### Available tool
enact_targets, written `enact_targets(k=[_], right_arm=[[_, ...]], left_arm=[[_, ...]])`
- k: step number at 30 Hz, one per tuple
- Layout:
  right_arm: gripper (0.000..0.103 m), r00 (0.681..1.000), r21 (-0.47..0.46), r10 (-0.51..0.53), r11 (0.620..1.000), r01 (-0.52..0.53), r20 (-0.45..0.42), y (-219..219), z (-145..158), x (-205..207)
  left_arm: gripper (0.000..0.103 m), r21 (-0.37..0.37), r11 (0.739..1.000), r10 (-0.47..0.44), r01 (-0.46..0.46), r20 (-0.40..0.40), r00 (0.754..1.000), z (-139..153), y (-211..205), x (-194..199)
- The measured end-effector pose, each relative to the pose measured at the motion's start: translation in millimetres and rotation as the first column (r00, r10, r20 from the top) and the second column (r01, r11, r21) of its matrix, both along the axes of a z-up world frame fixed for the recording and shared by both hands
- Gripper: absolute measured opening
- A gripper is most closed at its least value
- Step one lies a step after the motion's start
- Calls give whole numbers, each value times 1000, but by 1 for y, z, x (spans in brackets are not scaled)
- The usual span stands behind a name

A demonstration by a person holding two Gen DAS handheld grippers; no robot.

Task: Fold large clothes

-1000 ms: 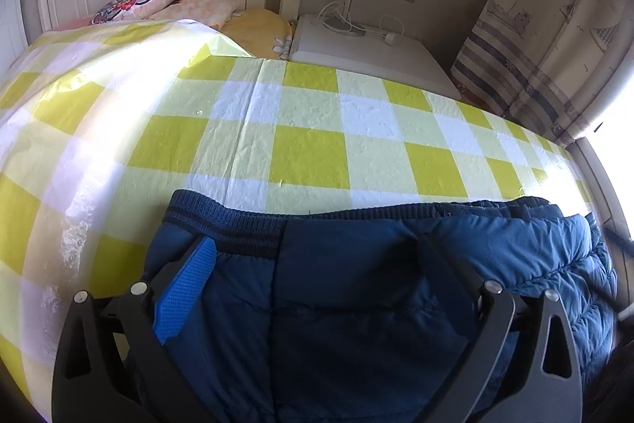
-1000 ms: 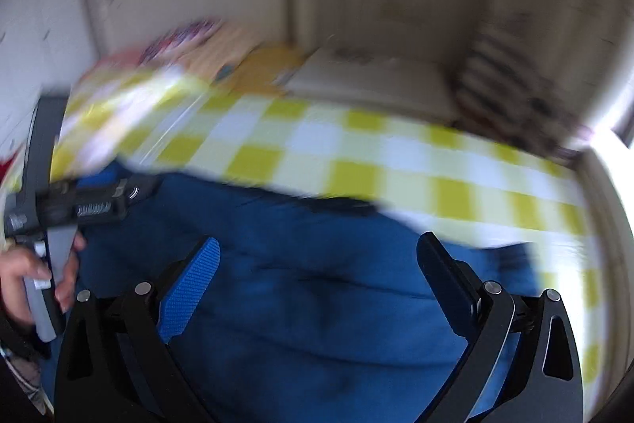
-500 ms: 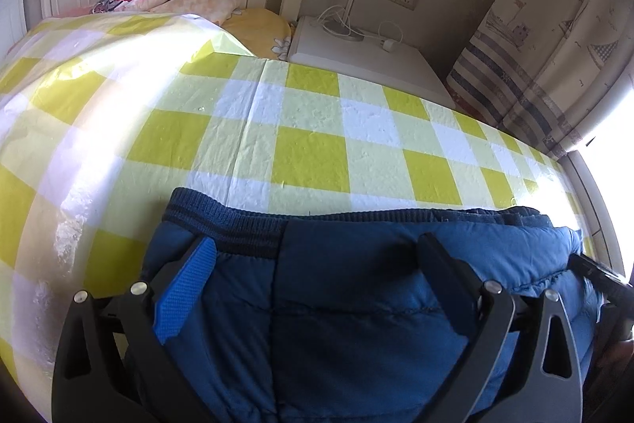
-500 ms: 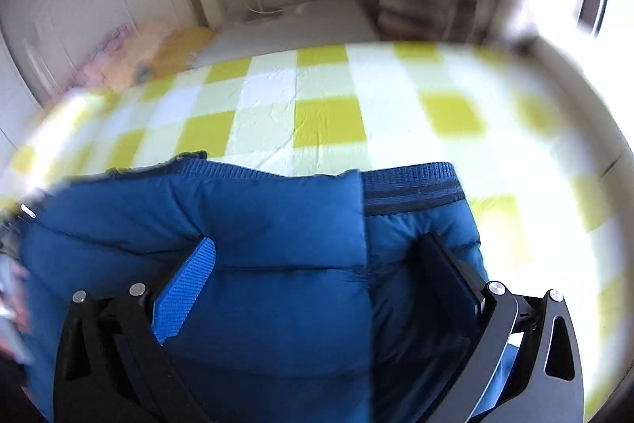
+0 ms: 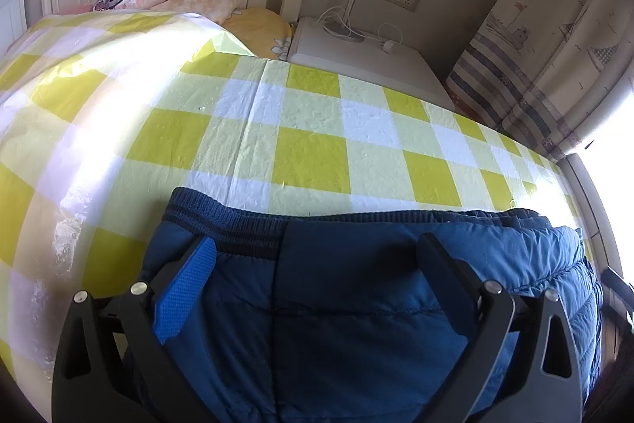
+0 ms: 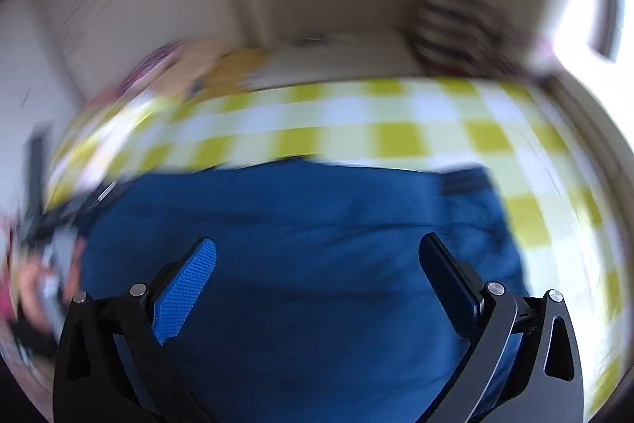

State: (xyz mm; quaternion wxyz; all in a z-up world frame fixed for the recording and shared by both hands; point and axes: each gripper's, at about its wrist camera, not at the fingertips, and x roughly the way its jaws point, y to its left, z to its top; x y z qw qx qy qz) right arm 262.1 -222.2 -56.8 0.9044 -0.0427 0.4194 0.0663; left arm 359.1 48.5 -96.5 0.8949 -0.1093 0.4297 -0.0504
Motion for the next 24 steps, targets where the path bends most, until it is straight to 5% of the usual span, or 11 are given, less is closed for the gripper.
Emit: enact_targets(k=[3,6,9,12,15,17,21,22,24], right_arm=[[98,993,-149,100,983,-109,-67,35,-28,-4],[98,994,-13,50,999,-52,-100,3,-30,4],[98,995,-46,-88,995,85,-49,-34,-18,-3],[98,971,23,-230,973,232,-72,-95,-27,-10],[98,972,142,-222,962,232,-80,-116,-36,-15],[98,972,80,-224,970,229,-69,-110,-37,-13],[98,973,37,-224,973,227,-57,-99,-38,-17],[98,973,53,-223,973,226,-58,-103,-38,-16],[98,973,57,-223,972,226,-57,-105,-37,-16]], left_arm=[[100,-18,1000,1,-1,3,1000,0,1,0],[100,-41,999,1,0,7,1000,0,4,0],[100,-50,999,1,0,9,1000,-1,5,-1],[100,-59,998,2,-1,12,1000,0,5,-1],[100,-69,998,2,-1,16,1000,0,6,-2],[100,-60,998,3,-2,15,1000,0,4,-2],[100,85,996,34,-36,29,999,11,-13,-10],[100,161,984,66,-75,61,996,20,-23,-21],[100,199,978,41,-67,135,990,38,-45,-47]])
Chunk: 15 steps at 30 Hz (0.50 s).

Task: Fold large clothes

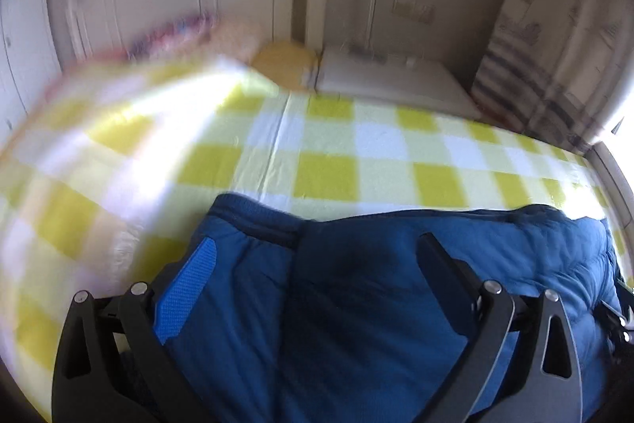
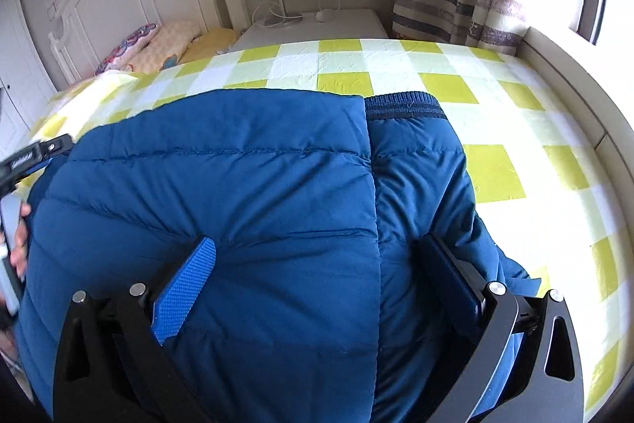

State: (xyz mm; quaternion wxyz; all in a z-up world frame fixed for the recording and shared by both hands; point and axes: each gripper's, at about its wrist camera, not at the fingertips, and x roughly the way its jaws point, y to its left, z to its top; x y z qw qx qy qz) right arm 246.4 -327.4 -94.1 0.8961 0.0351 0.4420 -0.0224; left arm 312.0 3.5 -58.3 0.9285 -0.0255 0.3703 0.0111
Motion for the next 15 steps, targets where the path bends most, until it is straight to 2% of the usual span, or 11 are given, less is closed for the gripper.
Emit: enact_targets(k=[2,4,5,6,7,8,9,10,12,14,15], right_arm=[[98,1000,-9,1,1000,-1,-2,0,-2,2],[98,1000,-7,0,1000,0,-1,6,-3,6],[98,1000,-5,0,1000,0,0,4,-3,5],[98,1000,-4,0,1000,0,2,4,-3,4],[98,1000,0,-2,1000,2,5,9,-2,4],[98,1000,5,-5,1000,5,8,10,-2,3],[98,1000,5,-5,1000,5,10,12,-1,1],[98,1000,6,-4,1000,4,11,12,-2,1],[98,1000,6,-4,1000,4,10,13,-2,1],[98,1000,13,-4,1000,4,12,13,-2,1],[98,1000,19,-4,1000,4,14,12,-2,1]], left_arm=[[100,-24,994,-108,109,31,994,14,-28,-26],[100,-11,973,-229,230,40,973,18,-64,-52],[101,20,959,-284,283,22,959,12,-82,-62],[101,93,944,-313,316,-38,949,-3,-104,-67],[101,179,930,-306,321,-107,946,-24,-119,-66],[101,175,929,-313,325,-94,945,-34,-121,-67],[101,137,938,-311,319,-77,947,-34,-115,-68],[101,62,948,-308,313,-81,948,-35,-103,-64],[101,-28,955,-296,295,-82,952,-34,-85,-62],[101,13,968,-249,250,-59,967,-27,-70,-69],[101,40,979,-198,199,-28,980,-21,-54,-73]])
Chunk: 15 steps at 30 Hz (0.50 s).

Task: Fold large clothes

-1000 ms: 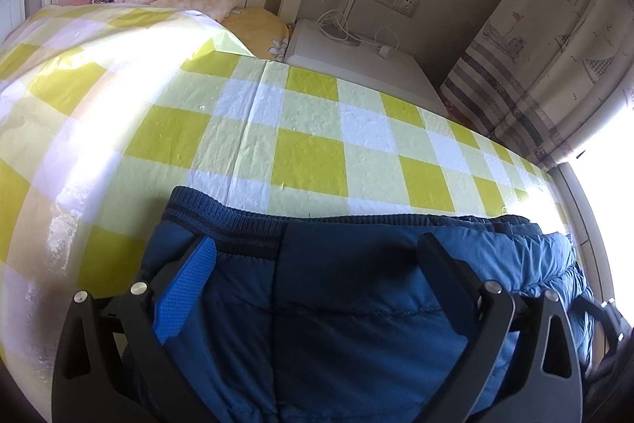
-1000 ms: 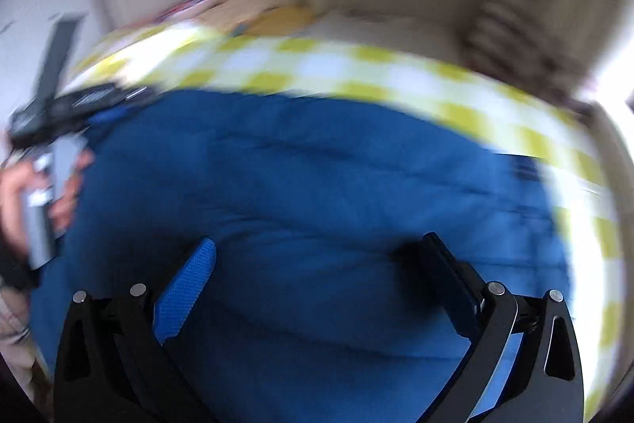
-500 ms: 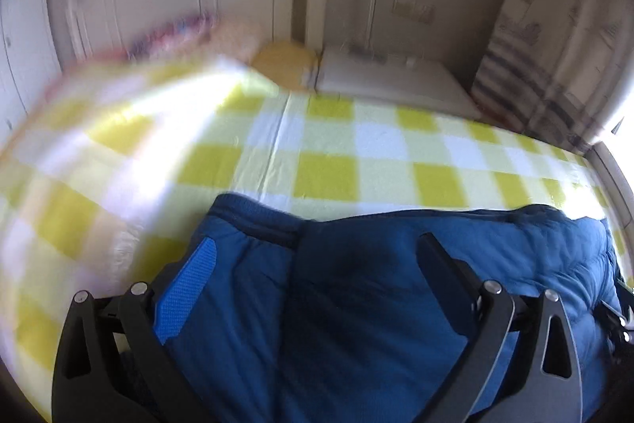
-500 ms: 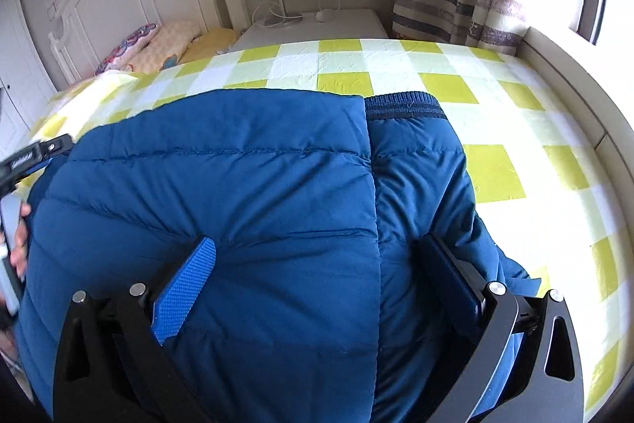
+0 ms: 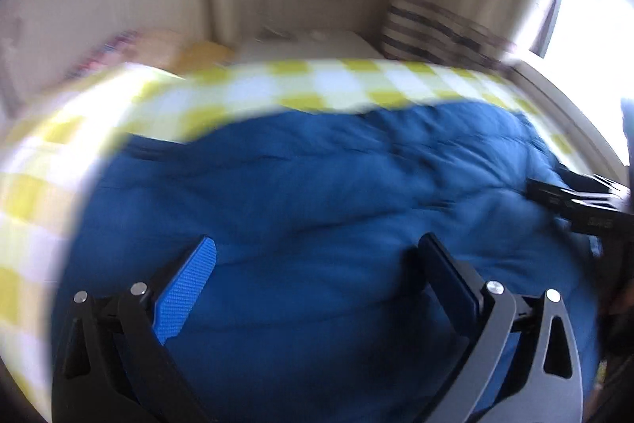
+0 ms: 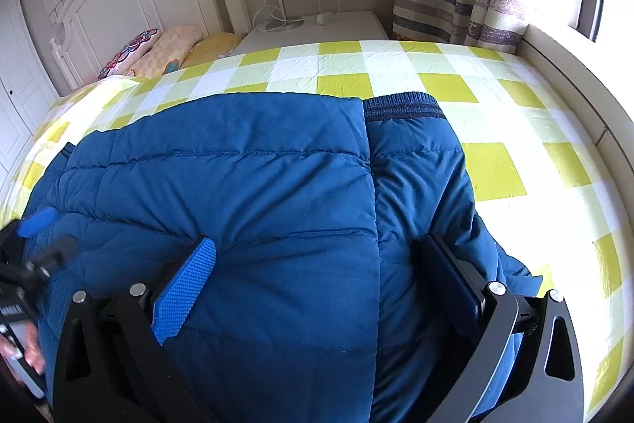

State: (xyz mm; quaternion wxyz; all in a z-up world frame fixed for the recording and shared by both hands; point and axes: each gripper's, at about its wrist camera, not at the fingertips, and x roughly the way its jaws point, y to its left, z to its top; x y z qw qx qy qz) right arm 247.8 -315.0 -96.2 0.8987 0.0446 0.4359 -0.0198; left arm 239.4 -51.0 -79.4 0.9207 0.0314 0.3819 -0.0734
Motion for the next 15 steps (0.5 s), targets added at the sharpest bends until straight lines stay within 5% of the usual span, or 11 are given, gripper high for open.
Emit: enact_targets(k=[4,7,11,15], right_arm=[[98,1000,11,0,1000,0,3,1,-1,0],[98,1000,6,0,1000,0,4,3,0,-1],[98,999,-50,-46,998,47,12,12,10,-13],[98,974,-50,192,981,-187,124,84,42,-58]], left_arm=[[100,-94,969,226,-230,-43,973,-3,89,3],[100,-272,934,215,-231,-88,973,-10,130,3],[100,-74,969,232,-236,-61,971,-11,104,5],[100,-90,967,233,-238,-65,970,-11,111,2]])
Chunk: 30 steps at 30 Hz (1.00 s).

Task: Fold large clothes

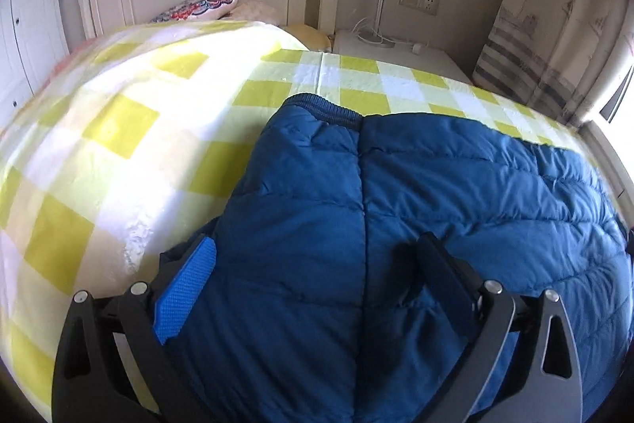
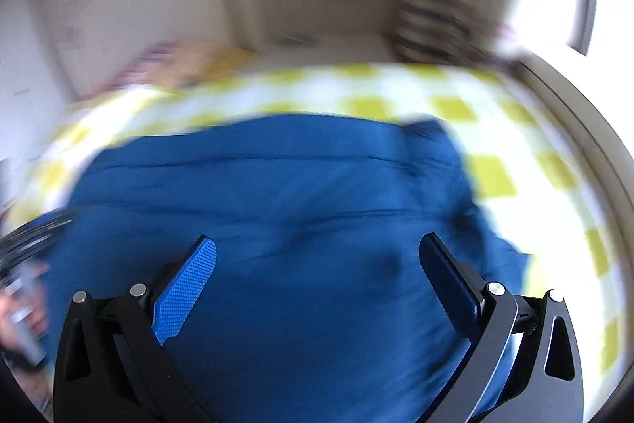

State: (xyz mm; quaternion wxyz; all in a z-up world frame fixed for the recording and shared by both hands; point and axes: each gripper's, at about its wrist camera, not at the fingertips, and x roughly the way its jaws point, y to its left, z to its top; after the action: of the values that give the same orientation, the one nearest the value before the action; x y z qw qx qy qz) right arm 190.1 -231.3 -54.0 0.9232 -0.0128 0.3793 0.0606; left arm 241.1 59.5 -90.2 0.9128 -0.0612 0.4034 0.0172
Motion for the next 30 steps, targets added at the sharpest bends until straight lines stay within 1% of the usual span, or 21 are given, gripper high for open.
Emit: enact_targets(k=[1,2,3,4,5,6,7,9,10,11,13,15,17,19,22,23,24,25,26,28,30], right_arm=[[98,999,-33,53,998,-53,6,18,1,-7],[98,991,-77,134,988,-134,-9,44,-4,-14],[98,977,-112,210,970,-214,-46,67,-14,-18],[98,965,-156,249,953,-259,-82,85,-28,-20],[99,967,-225,247,940,-256,-70,96,-39,-23],[99,967,-255,250,934,-252,-38,99,-42,-26],[99,967,-238,252,938,-254,-40,97,-42,-25],[98,968,-163,239,955,-248,-78,80,-36,-20],[98,972,-156,221,961,-230,-75,70,-31,-21],[98,980,-144,187,970,-194,-63,57,-26,-23],[98,996,-120,77,989,-82,-45,19,-19,-25],[98,998,-98,-41,995,37,-45,-21,-20,-25],[98,993,39,-104,994,106,-61,-68,-28,-30],[98,993,89,-99,991,105,-63,-82,-32,-36],[98,987,19,-146,989,148,-69,-70,-27,-41],[98,984,-2,-166,986,167,-67,-62,-24,-44],[98,987,-6,-152,988,152,-59,-54,-21,-49],[98,991,-5,-127,992,127,-49,-43,-18,-54],[98,996,-9,-85,996,85,-28,-31,-14,-60],[98,1000,-23,-11,1000,11,-4,-12,-10,-70],[98,996,-38,86,996,-86,-12,16,-13,-79]], left_arm=[[100,-13,1000,0,0,1,1000,0,2,-1],[100,-21,1000,-1,1,0,1000,-1,4,0],[100,-22,1000,-1,1,0,1000,1,4,-2],[100,-19,1000,-1,1,0,1000,1,4,-2],[100,-18,1000,-1,1,1,1000,0,5,-2],[100,-21,1000,-1,1,2,1000,0,6,-2],[100,-28,1000,-2,2,2,1000,0,7,-2],[100,-41,999,-4,4,-2,1000,-1,8,2],[100,-43,999,-4,4,-3,1000,-1,8,2],[100,-45,999,-5,5,-3,1000,-1,8,2],[100,-54,999,-6,6,0,1000,-1,8,1],[100,-55,998,-7,7,1,1000,-1,8,1],[100,-54,999,-7,7,1,1000,-1,9,1],[100,-54,999,-7,7,2,1000,0,9,1],[100,-44,999,-2,2,-5,1000,1,8,1],[100,-25,1000,11,-11,-3,1000,5,6,-2],[100,-2,999,37,-37,19,999,12,2,-13],[100,-10,999,38,-38,46,998,18,-2,-24],[100,-47,999,4,0,83,997,27,-10,-41],[100,-73,994,-76,86,131,988,40,-31,-66],[101,-20,984,-170,175,161,972,47,-59,-89]])
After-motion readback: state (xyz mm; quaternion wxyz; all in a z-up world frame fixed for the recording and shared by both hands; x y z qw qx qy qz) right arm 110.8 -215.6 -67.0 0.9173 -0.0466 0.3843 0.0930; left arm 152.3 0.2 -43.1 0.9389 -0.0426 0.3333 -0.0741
